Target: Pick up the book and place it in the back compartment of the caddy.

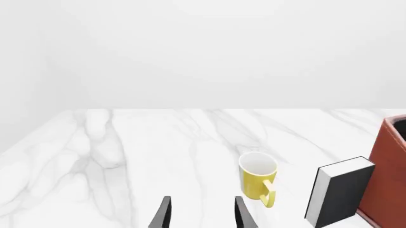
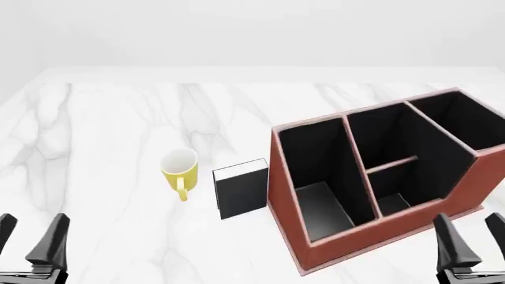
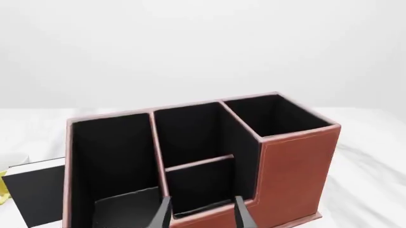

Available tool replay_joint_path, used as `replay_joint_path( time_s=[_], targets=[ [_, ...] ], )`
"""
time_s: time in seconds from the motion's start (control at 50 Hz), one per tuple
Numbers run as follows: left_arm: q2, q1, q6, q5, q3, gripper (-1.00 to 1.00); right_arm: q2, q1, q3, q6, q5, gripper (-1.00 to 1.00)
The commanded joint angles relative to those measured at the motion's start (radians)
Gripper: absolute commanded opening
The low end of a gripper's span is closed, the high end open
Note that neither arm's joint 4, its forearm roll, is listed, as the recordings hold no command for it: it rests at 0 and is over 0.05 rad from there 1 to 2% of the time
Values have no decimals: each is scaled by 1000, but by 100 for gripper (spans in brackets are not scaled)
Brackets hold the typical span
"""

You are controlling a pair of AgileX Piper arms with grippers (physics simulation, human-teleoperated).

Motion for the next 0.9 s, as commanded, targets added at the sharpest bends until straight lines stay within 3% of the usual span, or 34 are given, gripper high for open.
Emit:
replay_joint_path(
  time_s=[0.02, 0.1, 0.16, 0.2, 0.24, 0.26, 0.44, 0.54, 0.6, 0.72, 0.9],
  targets=[
    [4, 0, 0, -1, -3, 100, 18, 46, -32, 24, 26, 100],
    [4, 0, 0, -1, -3, 100, -4, 68, -24, -25, 19, 100],
    [5, 0, 0, -1, -3, 100, 9, 102, -44, -27, 24, 100],
    [5, 0, 0, -1, -3, 100, 25, 50, -72, 35, 38, 100],
    [5, 0, 0, -1, -3, 100, 44, 26, -94, 7, 44, 100],
    [5, 0, 0, -1, -3, 100, 99, 107, -105, -28, 29, 100],
    [5, 0, 0, -1, -3, 100, 181, 184, -177, -28, 10, 100],
    [4, 0, 0, -1, -3, 100, 302, 226, -304, -10, 24, 100],
    [5, 0, 0, -1, -3, 100, 378, 260, -353, -41, 25, 100],
    [5, 0, 0, -1, -3, 100, 464, 315, -406, -44, 26, 100],
    [5, 0, -1, -1, -3, 100, 612, 425, -599, -68, 118, 100]
  ],
)
